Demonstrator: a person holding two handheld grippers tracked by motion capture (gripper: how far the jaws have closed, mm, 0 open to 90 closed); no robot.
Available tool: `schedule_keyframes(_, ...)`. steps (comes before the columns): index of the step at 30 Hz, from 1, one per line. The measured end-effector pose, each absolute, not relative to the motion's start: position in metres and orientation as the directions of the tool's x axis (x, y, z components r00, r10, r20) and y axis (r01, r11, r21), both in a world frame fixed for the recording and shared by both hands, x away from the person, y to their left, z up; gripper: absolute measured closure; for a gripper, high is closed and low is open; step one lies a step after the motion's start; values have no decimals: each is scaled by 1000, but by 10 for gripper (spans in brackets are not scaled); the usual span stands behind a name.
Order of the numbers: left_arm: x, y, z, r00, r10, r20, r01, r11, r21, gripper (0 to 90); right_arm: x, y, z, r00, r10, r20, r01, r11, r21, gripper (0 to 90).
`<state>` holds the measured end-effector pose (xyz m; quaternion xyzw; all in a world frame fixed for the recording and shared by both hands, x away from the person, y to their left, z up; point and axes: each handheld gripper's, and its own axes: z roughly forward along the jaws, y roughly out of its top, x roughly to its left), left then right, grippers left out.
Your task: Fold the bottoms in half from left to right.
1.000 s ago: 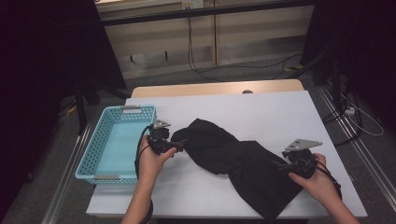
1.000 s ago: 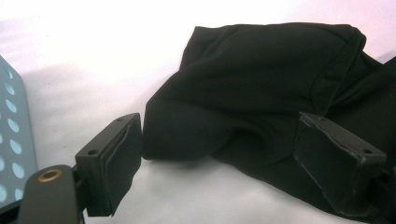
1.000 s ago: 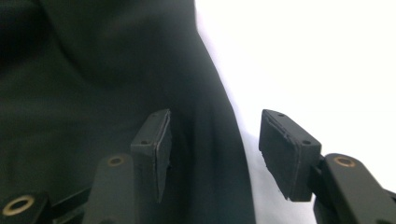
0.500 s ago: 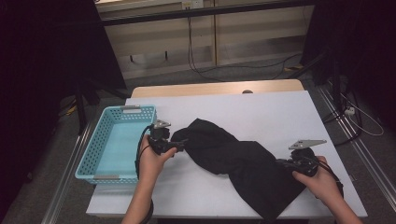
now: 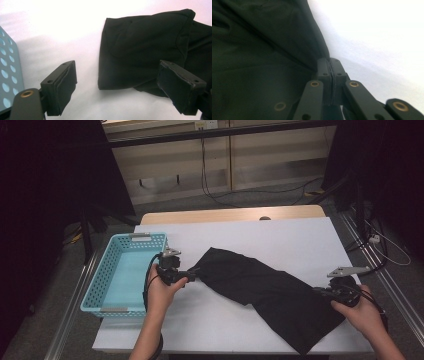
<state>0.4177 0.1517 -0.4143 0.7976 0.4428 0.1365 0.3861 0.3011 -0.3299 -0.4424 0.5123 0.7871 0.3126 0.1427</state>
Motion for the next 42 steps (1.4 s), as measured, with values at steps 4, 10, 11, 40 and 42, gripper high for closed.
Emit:
schedule_keyframes(4,418,152,-415,571,811,-127,604,-309,735,171,306,-326,-442,-417,908,29,713,307,630,889)
schedule_keyframes(10,418,150,-419,568,812,-135,611,-306,730,190,311,-336,-443,-376,926,24,717,275,640,887)
schedule_keyframes(11,418,150,-420,570,810,-136,614,-311,726,194,311,-336,-445,-377,926,37,717,266,644,884)
schedule_keyframes(40,434,149,-423,565,803,-192,667,-307,679,887,289,-240,-431,-625,774,101,557,352,752,434)
schedule_keyframes(42,440,151,-419,553,815,-172,661,-304,686,888,287,-231,-432,-649,755,97,545,372,751,483)
